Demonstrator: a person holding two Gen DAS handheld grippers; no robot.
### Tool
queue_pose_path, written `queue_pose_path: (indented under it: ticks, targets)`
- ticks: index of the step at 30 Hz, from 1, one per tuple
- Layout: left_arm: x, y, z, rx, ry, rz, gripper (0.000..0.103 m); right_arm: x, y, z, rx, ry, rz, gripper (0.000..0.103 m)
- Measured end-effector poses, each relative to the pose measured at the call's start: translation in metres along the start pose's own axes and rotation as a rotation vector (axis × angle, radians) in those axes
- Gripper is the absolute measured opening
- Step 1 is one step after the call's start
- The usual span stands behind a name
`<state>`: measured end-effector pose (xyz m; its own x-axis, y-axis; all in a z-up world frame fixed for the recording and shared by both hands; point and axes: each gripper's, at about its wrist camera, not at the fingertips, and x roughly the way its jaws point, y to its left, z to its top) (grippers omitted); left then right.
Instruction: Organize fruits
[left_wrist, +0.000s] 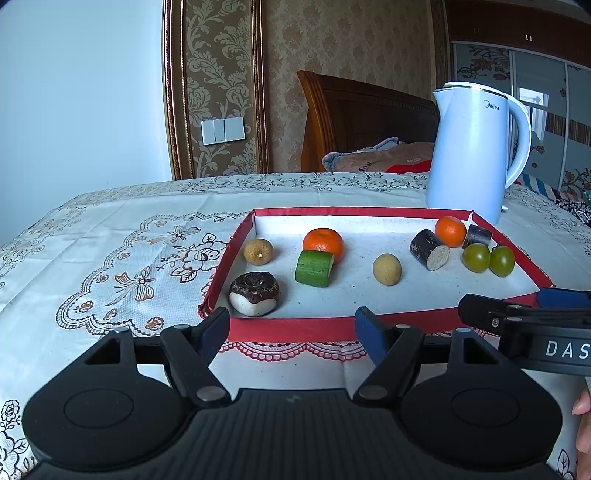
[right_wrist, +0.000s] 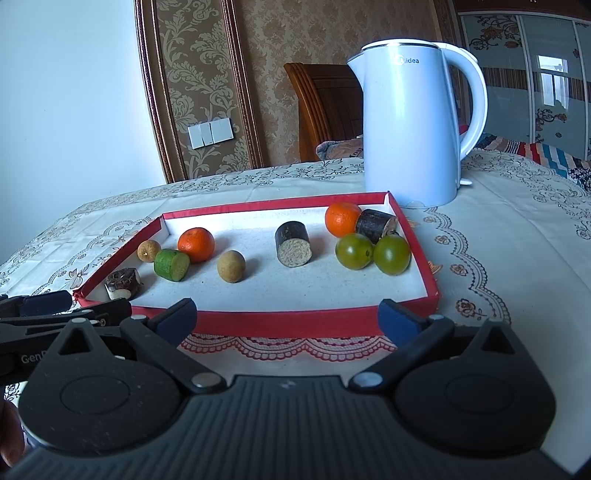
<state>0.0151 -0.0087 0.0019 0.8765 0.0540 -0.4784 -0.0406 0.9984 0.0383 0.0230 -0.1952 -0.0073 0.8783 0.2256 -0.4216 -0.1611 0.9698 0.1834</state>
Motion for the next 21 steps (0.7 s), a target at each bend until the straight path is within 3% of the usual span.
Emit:
queue_pose_path:
  ticks: [21]
  targets:
    - [-0.0018,0.0009,0.0010,-0.006,-0.010,-0.021,0.074,0.0005,0.0001,-0.0001,0.000,0.001,0.001,0.103]
